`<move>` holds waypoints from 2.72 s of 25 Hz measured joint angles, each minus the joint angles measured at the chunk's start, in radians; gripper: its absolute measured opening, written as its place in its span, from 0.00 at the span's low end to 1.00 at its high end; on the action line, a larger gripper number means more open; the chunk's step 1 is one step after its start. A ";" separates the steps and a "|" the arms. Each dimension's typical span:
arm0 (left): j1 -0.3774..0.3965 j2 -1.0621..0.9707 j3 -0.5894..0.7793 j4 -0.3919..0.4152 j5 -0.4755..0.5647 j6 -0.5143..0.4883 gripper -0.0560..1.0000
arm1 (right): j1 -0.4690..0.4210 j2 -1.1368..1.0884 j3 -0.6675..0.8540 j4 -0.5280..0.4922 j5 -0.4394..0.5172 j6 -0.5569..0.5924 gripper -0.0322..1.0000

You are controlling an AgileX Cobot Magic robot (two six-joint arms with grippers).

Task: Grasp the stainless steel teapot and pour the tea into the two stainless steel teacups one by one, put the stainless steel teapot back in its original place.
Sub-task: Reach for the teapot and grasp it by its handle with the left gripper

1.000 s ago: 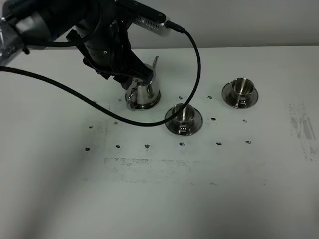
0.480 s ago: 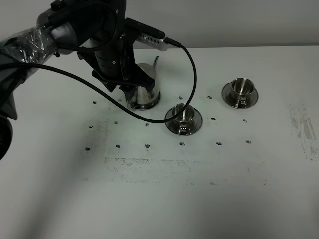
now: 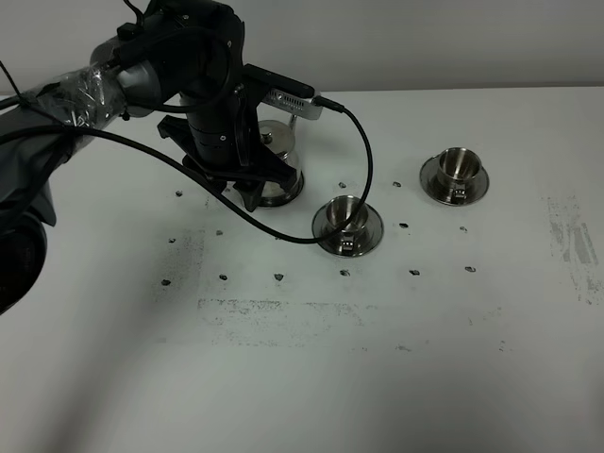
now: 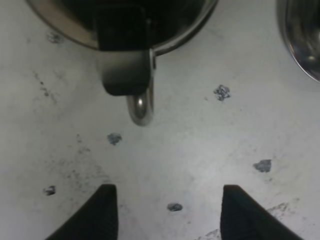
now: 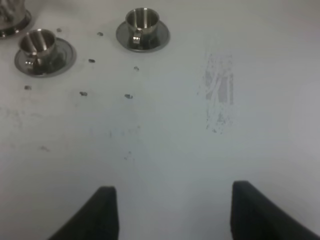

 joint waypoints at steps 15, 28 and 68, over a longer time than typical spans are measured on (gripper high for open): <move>0.021 0.023 -0.005 -0.013 -0.061 -0.001 0.58 | 0.000 0.000 0.000 0.000 0.000 -0.001 0.52; 0.030 0.131 -0.131 -0.014 -0.058 0.002 0.58 | 0.000 0.000 0.000 0.000 0.000 0.000 0.52; 0.030 0.170 -0.206 0.013 -0.028 0.022 0.54 | 0.000 0.000 0.000 -0.002 0.000 0.000 0.52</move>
